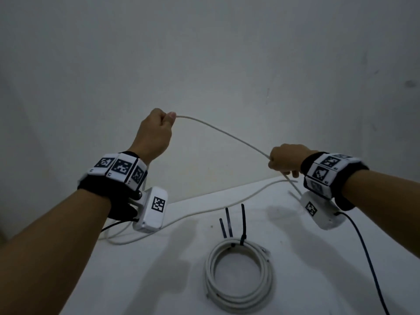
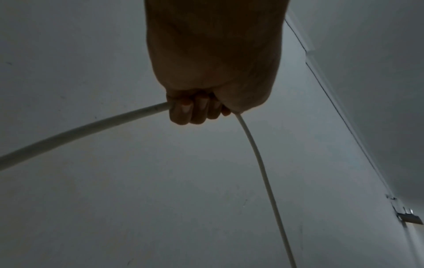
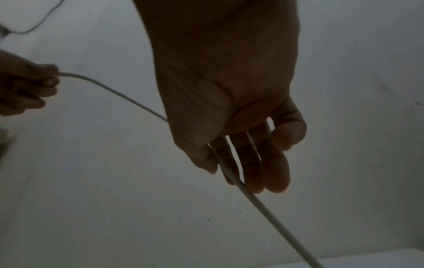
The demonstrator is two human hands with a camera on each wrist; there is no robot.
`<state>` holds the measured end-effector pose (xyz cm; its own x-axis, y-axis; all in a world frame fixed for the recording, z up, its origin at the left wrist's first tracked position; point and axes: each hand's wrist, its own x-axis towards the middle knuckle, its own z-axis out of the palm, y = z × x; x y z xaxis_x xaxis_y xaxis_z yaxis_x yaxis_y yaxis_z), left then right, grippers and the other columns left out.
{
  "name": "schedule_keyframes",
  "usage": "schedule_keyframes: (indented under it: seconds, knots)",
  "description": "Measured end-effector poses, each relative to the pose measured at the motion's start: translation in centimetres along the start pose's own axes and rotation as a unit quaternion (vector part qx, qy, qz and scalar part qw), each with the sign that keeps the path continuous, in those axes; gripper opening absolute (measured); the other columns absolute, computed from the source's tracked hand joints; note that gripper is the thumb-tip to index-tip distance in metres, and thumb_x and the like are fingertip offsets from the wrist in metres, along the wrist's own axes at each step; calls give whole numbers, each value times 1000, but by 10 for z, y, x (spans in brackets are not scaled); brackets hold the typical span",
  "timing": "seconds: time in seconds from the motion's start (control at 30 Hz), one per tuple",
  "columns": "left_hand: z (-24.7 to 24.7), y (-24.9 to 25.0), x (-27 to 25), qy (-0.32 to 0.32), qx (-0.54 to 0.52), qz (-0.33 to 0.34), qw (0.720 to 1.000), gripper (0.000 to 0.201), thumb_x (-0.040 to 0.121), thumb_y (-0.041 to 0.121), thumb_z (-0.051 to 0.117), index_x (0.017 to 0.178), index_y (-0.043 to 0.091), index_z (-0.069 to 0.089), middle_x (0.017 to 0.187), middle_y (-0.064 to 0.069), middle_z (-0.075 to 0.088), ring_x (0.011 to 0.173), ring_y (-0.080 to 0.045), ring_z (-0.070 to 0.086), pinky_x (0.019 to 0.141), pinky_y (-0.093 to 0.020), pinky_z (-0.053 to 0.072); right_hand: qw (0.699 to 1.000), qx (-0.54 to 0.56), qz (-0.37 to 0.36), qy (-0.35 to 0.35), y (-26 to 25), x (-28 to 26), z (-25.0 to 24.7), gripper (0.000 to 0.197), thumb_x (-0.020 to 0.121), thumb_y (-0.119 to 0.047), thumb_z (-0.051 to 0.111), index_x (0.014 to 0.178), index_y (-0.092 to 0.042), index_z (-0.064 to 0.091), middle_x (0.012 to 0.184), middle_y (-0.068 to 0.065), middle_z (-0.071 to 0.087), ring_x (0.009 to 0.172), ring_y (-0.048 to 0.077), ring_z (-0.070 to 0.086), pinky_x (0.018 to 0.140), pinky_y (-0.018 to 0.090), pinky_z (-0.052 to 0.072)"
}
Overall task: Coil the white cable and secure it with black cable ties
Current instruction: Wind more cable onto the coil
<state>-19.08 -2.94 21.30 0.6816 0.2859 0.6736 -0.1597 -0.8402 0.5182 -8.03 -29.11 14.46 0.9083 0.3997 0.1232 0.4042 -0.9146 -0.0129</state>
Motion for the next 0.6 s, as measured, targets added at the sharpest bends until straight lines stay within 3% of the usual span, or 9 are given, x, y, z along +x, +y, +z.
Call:
schedule_keyframes:
  seconds: [0.07,0.13,0.23,0.33,0.43,0.6]
  knots:
    - [-10,7,-13,1,-35,-9,999,32,101,39,38,77,18,39,73,2,45,62,-14,39,55,-31,33,994,105,26,12,10,-16,-3,29,97,-25,42,76,-7,53,68,5,58,54,20,55,47,23,39]
    - [-18,15,-27,4,-100,-32,994,31,100,41,40,77,21,40,74,0,47,60,-16,39,56,-30,34,971,234,37,41,15,-31,-9,36,99,-34,40,85,-6,57,75,8,61,59,24,59,48,25,44]
    - [-24,34,-54,-9,-203,-74,976,28,102,37,40,79,21,41,67,0,44,49,-12,35,43,-23,29,900,428,22,78,10,-59,-20,38,100,-39,37,90,-6,54,77,8,57,63,23,58,47,27,46]
    - [-22,47,-85,-24,-230,-74,970,26,102,33,40,80,19,42,64,-1,48,50,-13,40,42,-24,32,812,579,-22,70,-6,-88,-32,30,102,-31,37,93,-5,51,74,9,52,62,22,57,44,29,50]
    - [-17,50,-112,-33,-243,-76,966,26,103,30,39,81,16,45,64,-3,53,52,-14,46,42,-26,38,739,667,-61,72,-23,-111,-38,20,101,-24,42,88,-10,48,71,8,50,63,21,59,48,33,55]
    - [-5,51,-147,-59,-261,-91,959,24,103,26,38,88,12,51,65,-4,55,53,-14,51,41,-25,42,665,736,-95,85,-50,-138,-40,14,99,-17,47,87,-11,48,69,6,49,63,20,60,57,36,59]
